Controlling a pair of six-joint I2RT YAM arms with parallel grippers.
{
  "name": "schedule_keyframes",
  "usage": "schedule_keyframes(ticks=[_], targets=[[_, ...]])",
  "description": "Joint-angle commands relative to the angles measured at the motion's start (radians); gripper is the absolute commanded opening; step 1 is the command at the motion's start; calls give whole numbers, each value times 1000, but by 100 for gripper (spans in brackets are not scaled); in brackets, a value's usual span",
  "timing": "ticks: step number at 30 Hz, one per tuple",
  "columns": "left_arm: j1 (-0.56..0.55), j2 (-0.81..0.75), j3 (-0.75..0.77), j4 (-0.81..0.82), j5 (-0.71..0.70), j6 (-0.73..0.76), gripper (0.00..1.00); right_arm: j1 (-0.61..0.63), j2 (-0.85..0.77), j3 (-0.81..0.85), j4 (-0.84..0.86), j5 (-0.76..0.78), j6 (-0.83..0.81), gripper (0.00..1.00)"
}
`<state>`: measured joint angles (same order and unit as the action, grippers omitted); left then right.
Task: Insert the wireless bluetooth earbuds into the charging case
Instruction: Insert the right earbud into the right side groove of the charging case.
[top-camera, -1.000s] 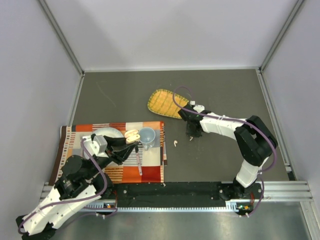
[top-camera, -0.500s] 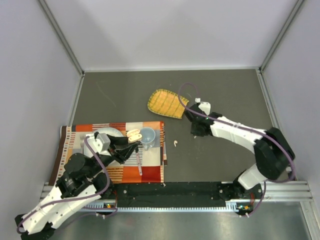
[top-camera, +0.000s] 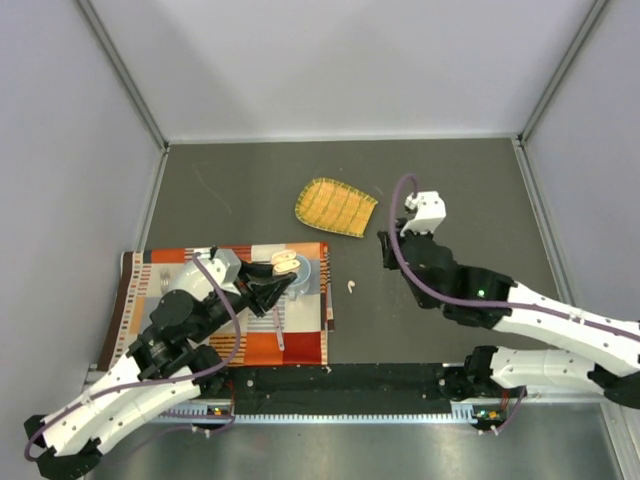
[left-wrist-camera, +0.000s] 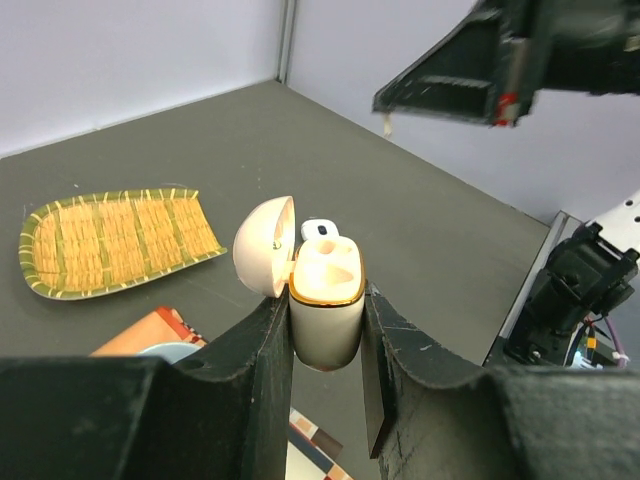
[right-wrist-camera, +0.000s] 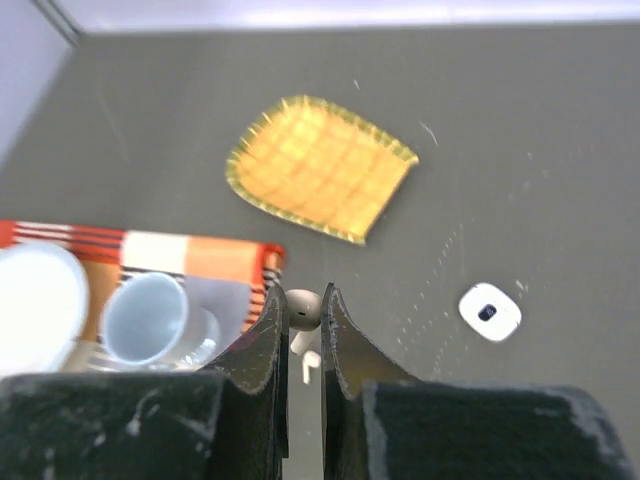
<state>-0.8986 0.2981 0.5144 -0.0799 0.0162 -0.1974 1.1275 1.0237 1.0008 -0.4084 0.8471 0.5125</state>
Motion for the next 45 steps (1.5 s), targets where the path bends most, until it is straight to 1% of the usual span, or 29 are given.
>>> schedule_keyframes(ticks=[1, 2, 5, 6, 9, 10, 13, 17, 20, 24, 30, 39, 45], targets=[[-5, 50, 18, 140, -41, -51, 0, 80, -118, -24, 259, 69, -219, 0], [-3, 67, 16, 150, -30, -53, 0, 83, -149, -19, 285, 40, -235, 0], [-3, 102, 15, 196, -22, -54, 0, 103, -172, -5, 338, -61, -271, 0], [-5, 111, 15, 207, 19, -53, 0, 110, -172, 2, 341, -81, -284, 0], [-5, 150, 18, 242, 50, -53, 0, 132, -148, 32, 359, -155, -319, 0], [-3, 156, 18, 250, 59, -51, 0, 138, -143, 32, 370, -210, -336, 0], [-5, 180, 16, 279, 85, -46, 0, 155, -125, 15, 427, -284, -342, 0], [-3, 188, 15, 301, 109, -40, 0, 184, -113, -19, 522, -327, -361, 0], [-3, 185, 1, 325, 133, -30, 0, 205, -93, -21, 556, -358, -370, 0], [-5, 174, -31, 373, 162, -4, 0, 250, -67, -16, 583, -355, -405, 0], [-5, 164, -53, 439, 188, 38, 0, 345, -16, -34, 674, -266, -564, 0], [-5, 168, -48, 454, 222, 49, 0, 360, 24, -70, 784, -186, -658, 0], [-6, 161, -47, 456, 225, 52, 0, 359, 27, -85, 816, -180, -686, 0]])
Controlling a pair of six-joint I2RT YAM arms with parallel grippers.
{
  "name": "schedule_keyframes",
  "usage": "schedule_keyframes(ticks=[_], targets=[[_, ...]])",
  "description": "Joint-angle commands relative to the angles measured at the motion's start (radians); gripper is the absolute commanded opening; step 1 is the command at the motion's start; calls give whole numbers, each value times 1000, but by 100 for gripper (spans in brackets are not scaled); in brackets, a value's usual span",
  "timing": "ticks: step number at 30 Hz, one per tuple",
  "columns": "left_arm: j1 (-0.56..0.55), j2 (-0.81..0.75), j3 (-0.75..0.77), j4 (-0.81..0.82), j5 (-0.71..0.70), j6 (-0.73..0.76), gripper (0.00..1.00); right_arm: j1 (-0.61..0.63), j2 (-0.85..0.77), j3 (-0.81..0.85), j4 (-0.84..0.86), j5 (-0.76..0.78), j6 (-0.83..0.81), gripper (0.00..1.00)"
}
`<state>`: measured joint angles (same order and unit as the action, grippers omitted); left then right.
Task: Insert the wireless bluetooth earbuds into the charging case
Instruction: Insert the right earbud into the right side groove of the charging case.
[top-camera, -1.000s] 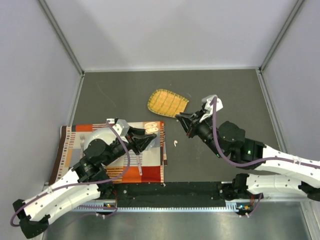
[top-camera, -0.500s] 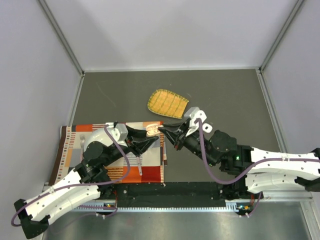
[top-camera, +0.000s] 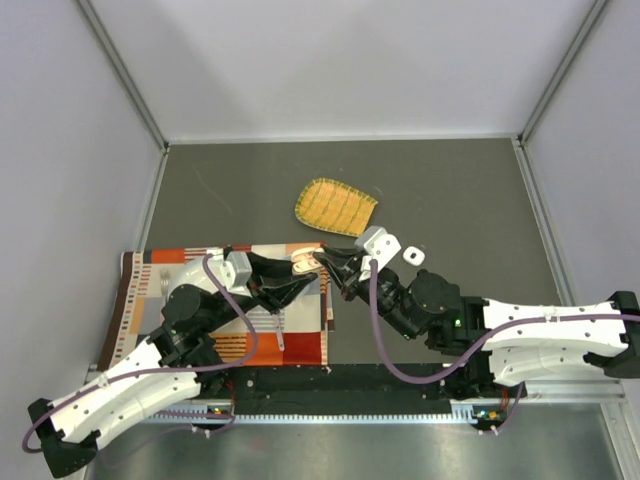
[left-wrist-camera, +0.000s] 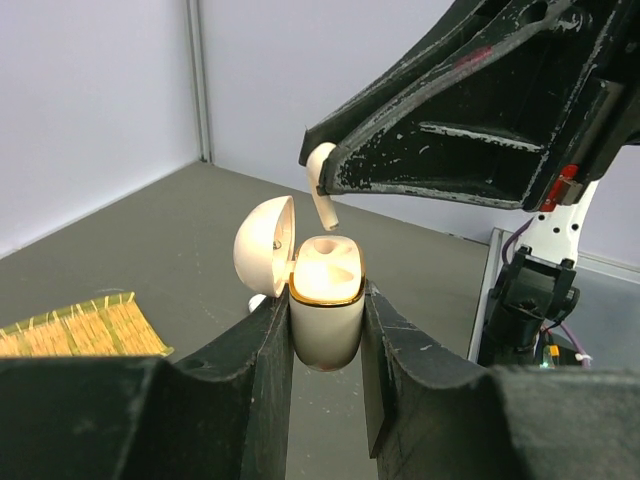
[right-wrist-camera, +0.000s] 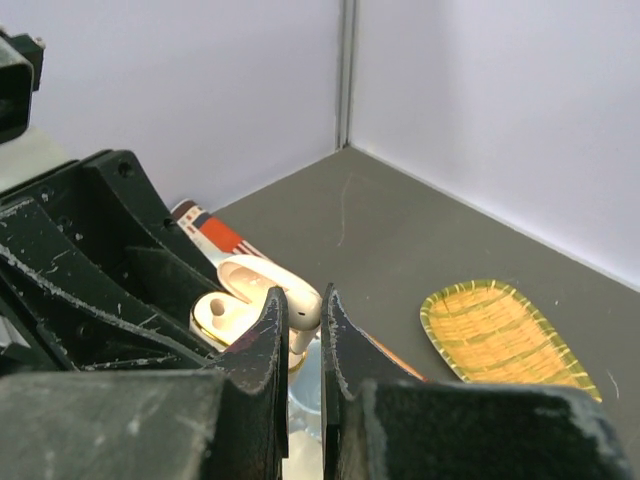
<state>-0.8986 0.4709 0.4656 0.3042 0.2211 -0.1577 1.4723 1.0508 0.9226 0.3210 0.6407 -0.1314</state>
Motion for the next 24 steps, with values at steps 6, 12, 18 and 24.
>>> schedule_keyframes(ticks=[6, 12, 18, 24], targets=[[-5, -9, 5, 78, 18, 6, 0, 14, 6, -11, 82, 10, -24, 0], [-6, -9, 7, 79, 14, 0, 0, 14, 5, -22, 92, -10, -8, 0], [-6, -8, 8, 79, 4, -6, 0, 14, 3, -31, 95, -27, 18, 0], [-5, -9, 10, 79, 0, -11, 0, 16, 6, -36, 86, -23, 22, 0]])
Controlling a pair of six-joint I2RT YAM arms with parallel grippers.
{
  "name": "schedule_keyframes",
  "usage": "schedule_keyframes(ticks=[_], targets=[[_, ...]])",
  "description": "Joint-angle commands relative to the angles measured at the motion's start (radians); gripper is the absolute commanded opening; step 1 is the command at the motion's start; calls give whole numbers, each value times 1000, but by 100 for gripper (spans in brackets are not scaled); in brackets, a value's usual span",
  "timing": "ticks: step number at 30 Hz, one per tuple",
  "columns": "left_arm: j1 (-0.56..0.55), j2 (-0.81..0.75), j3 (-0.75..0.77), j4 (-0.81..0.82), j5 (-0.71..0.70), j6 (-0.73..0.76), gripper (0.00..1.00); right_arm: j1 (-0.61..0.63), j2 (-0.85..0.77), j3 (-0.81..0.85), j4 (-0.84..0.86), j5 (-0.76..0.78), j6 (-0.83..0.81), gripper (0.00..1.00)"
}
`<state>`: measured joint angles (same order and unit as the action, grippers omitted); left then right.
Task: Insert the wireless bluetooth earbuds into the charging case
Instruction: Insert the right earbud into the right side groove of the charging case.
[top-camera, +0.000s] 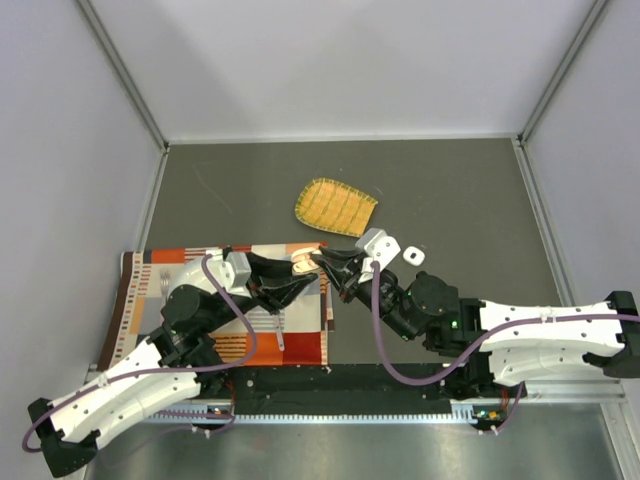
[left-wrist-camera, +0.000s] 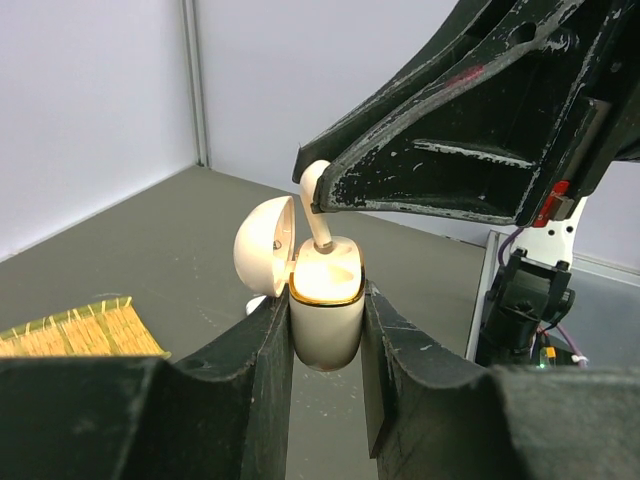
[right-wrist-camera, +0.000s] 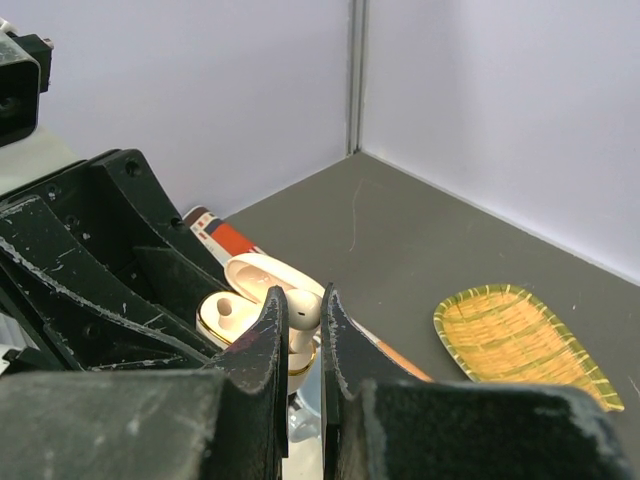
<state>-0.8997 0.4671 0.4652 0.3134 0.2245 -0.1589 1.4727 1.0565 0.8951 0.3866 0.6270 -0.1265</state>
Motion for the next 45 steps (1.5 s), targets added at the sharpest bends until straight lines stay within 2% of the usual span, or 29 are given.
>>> schedule_keyframes(ticks=[1, 15, 23, 36, 38, 39, 43, 45], targets=[[-5, -8, 10, 70, -5, -11, 0, 15, 2, -10, 15, -9, 18, 0], [-4, -27, 10, 70, -54, -14, 0, 21, 0, -4, -133, -23, -13, 0], [-5, -33, 3, 66, -71, -19, 0, 38, 0, -2, -172, -18, -85, 0], [-5, -38, 0, 62, -83, -18, 0, 41, 2, 4, -203, -43, -65, 0], [-5, -39, -2, 64, -83, -18, 0, 41, 2, 5, -198, -29, -53, 10], [-4, -39, -3, 64, -83, -18, 0, 41, 3, 7, -198, -21, -47, 19], [-5, -39, -3, 59, -80, -18, 0, 41, 3, 18, -192, 17, -29, 42], [-4, -36, -3, 56, -80, -18, 0, 40, 0, 22, -172, 36, -16, 61]])
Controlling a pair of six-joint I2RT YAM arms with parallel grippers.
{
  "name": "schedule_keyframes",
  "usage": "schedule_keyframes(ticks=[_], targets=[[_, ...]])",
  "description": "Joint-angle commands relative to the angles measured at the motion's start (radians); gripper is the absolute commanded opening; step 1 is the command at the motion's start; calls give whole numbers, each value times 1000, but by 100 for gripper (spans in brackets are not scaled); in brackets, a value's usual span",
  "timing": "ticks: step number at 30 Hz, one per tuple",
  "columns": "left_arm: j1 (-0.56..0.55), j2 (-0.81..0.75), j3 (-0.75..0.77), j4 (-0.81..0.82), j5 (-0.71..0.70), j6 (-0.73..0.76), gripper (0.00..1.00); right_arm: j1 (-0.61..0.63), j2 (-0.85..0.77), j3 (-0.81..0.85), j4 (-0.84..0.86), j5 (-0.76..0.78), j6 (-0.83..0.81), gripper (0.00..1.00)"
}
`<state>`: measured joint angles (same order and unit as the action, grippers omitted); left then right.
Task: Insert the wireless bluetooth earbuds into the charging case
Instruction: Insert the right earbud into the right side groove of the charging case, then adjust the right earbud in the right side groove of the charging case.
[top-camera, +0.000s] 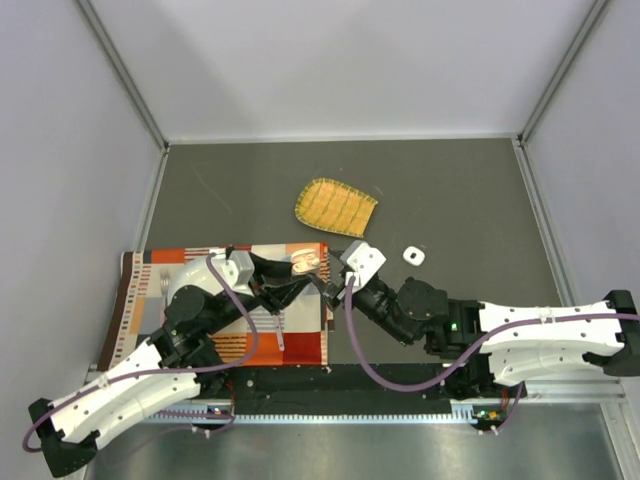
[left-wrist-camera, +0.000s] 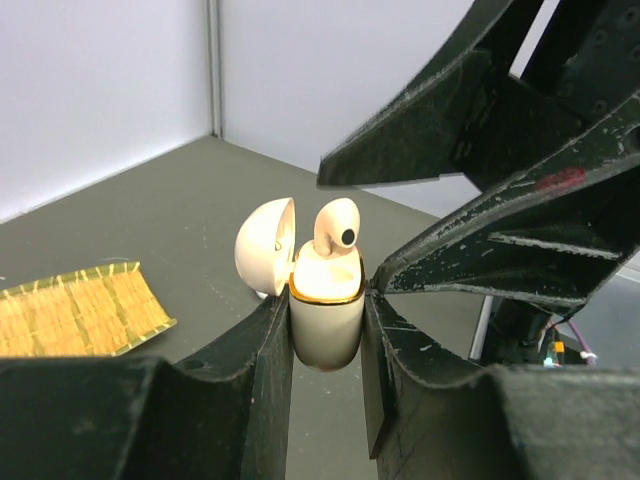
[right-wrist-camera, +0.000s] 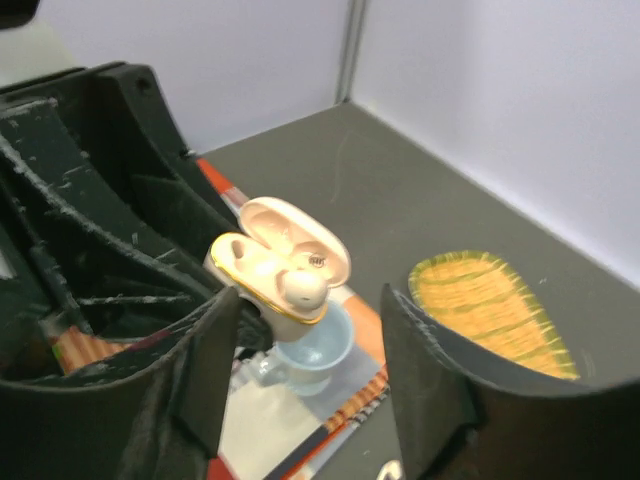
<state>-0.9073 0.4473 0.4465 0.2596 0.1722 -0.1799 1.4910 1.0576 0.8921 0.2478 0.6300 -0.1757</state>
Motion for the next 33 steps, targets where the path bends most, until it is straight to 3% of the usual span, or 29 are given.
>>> schedule_keyframes(ticks=[1, 3, 6, 14, 16, 25, 33], targets=[[4, -18, 14, 109, -30, 3, 0, 23, -4, 27, -27, 45, 35, 64], [4, -15, 15, 104, -27, 5, 0, 23, -16, 24, 13, 56, 41, 73], [2, -13, 15, 95, -27, 7, 0, 22, -34, 16, 77, 69, 50, 80], [4, -36, 11, 75, -40, 16, 0, 22, -163, -50, 229, 149, -2, 88], [4, -38, 14, 72, -40, 19, 0, 17, -179, -48, 209, 175, 22, 82], [4, -25, 18, 87, -10, 25, 0, -8, -137, 34, -8, 131, 263, 29], [4, -25, 26, 83, 4, 23, 0, -8, -77, 70, -36, 47, 314, 18]])
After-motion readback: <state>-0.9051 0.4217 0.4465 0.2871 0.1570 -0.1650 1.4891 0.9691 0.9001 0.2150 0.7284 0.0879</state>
